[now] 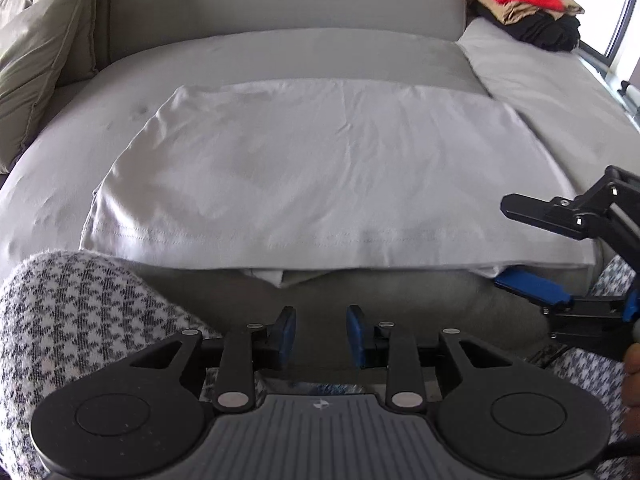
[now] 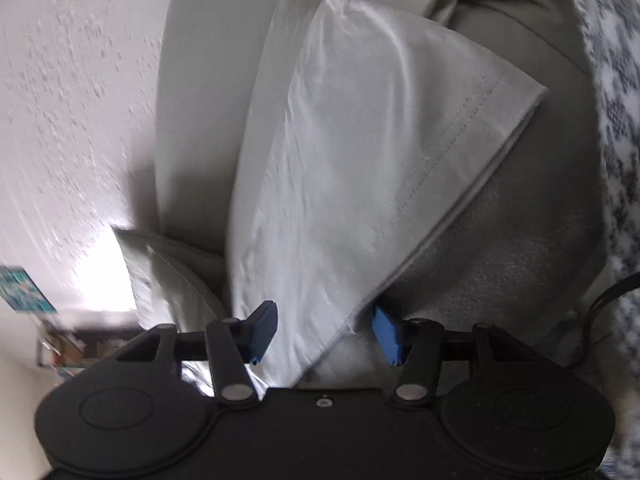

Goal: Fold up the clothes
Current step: 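Pinch the folded shirt's side edge with the right gripper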

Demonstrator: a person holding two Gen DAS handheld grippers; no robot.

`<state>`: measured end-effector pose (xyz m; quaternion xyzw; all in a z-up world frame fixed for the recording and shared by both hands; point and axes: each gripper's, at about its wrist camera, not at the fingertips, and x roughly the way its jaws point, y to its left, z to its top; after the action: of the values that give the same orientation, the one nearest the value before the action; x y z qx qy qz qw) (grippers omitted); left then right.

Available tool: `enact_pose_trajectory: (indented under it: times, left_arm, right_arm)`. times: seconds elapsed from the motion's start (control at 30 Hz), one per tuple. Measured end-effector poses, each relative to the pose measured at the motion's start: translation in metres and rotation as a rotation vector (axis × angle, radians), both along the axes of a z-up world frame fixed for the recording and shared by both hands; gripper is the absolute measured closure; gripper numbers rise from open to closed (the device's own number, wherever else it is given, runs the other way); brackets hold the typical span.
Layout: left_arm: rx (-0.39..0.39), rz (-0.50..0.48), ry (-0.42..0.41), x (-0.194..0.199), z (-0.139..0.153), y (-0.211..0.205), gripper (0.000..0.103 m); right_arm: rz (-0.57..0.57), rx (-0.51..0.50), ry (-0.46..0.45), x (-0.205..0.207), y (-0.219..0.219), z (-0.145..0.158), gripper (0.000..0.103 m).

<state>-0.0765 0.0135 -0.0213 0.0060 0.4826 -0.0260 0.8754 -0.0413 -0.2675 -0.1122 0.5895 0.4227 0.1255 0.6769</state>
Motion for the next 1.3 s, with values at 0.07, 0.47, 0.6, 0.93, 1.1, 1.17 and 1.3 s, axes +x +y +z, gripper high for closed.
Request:
enact_pose_trajectory:
  times: [0.07, 0.47, 0.6, 0.93, 1.1, 1.17, 1.3]
  left_arm:
    - [-0.006, -0.011, -0.009, -0.001, 0.002, 0.000, 0.074]
    - [-0.055, 0.039, -0.028, -0.004, 0.006, 0.018, 0.074]
    - [-0.048, 0.068, -0.051, -0.001, 0.011, 0.029, 0.074]
    - [0.082, 0.140, -0.139, 0.045, 0.018, 0.110, 0.079]
    - [0.033, 0.070, -0.095, 0.061, 0.010, 0.128, 0.079]
    - [0.025, 0.062, -0.078, 0.063, 0.007, 0.133, 0.079]
    - [-0.033, 0.076, -0.057, 0.062, 0.001, 0.143, 0.077]
  right_arm:
    - [-0.059, 0.016, -0.021, -0.002, -0.003, -0.001, 0.051]
    - [-0.341, -0.139, -0.134, 0.003, -0.045, 0.001, 0.053]
    - [-0.357, -0.173, -0.143, 0.013, -0.050, 0.000, 0.053]
    - [-0.377, -0.147, -0.023, 0.003, -0.058, 0.000, 0.069]
    - [-0.402, -0.137, -0.047, 0.018, -0.056, 0.003, 0.049]
    - [-0.375, -0.201, -0.054, 0.019, -0.052, 0.009, 0.053]
    - [-0.353, -0.325, 0.021, 0.018, -0.052, 0.007, 0.100]
